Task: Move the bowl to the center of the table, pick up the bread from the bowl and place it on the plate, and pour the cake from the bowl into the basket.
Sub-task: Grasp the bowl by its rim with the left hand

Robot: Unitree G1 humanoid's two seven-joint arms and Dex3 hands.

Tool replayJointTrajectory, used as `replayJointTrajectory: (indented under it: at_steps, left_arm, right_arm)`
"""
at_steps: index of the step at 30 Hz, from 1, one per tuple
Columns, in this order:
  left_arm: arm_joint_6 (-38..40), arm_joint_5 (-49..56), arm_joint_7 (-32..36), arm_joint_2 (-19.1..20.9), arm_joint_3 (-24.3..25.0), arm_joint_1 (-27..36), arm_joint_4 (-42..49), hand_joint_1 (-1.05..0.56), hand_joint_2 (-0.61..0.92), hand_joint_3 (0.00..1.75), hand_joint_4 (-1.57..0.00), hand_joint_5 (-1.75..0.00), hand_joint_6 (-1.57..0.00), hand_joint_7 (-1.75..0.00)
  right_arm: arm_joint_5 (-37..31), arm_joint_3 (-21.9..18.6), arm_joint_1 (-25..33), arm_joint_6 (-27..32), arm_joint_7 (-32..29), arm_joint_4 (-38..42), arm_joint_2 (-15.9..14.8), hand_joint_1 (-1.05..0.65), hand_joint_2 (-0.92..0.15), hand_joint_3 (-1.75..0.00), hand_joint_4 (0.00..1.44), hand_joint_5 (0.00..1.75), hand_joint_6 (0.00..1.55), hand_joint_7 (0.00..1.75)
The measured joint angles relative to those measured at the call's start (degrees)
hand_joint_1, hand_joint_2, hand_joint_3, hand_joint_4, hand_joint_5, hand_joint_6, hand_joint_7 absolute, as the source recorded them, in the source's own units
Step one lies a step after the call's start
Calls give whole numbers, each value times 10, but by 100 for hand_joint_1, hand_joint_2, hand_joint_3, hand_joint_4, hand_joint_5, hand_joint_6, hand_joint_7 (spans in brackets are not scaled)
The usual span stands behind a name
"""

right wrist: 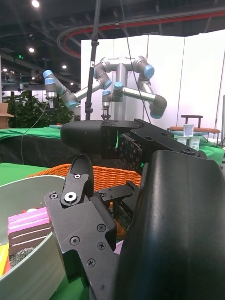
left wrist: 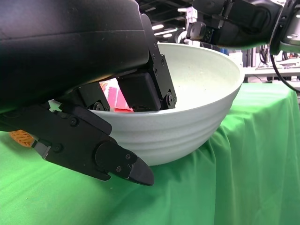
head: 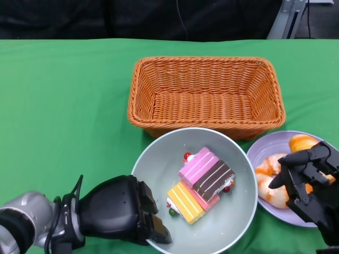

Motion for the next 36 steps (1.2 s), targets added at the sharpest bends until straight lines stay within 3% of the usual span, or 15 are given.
replayJointTrajectory:
  at_steps: [1,3,11,17,29,36]
  left_arm:
    - [1,0,6,0,0,0,1,-29,78,0,-105,-81,-135,-4]
    - [3,-1,18,-1,0,0,3,-28,78,0,-92,-110,-135,-3]
    - [3,-6,32,-2,0,0,7,-28,80,0,-78,-133,-133,-2]
    - [-17,-8,59,2,2,0,7,-28,77,0,-79,-131,-133,-2]
    - [-70,-42,60,40,45,7,-22,-21,82,1,-94,-100,-135,-3]
    - [-80,-55,50,59,76,25,-53,-10,83,1,-98,-98,-138,-4]
  right_arm:
    - [-1,0,0,0,-2,0,0,-8,-77,-68,78,148,80,106]
    - [-6,0,0,0,-5,0,0,-9,-76,-68,78,148,80,107]
    - [-9,2,0,0,-4,1,0,-6,-76,-71,79,148,80,109]
    - [8,4,0,-1,10,5,0,-7,-75,-73,78,147,78,108]
    - [4,0,0,-1,8,14,0,-7,-76,-70,79,147,79,107]
    - [4,-4,0,-2,6,16,0,-8,-78,-68,79,148,78,107]
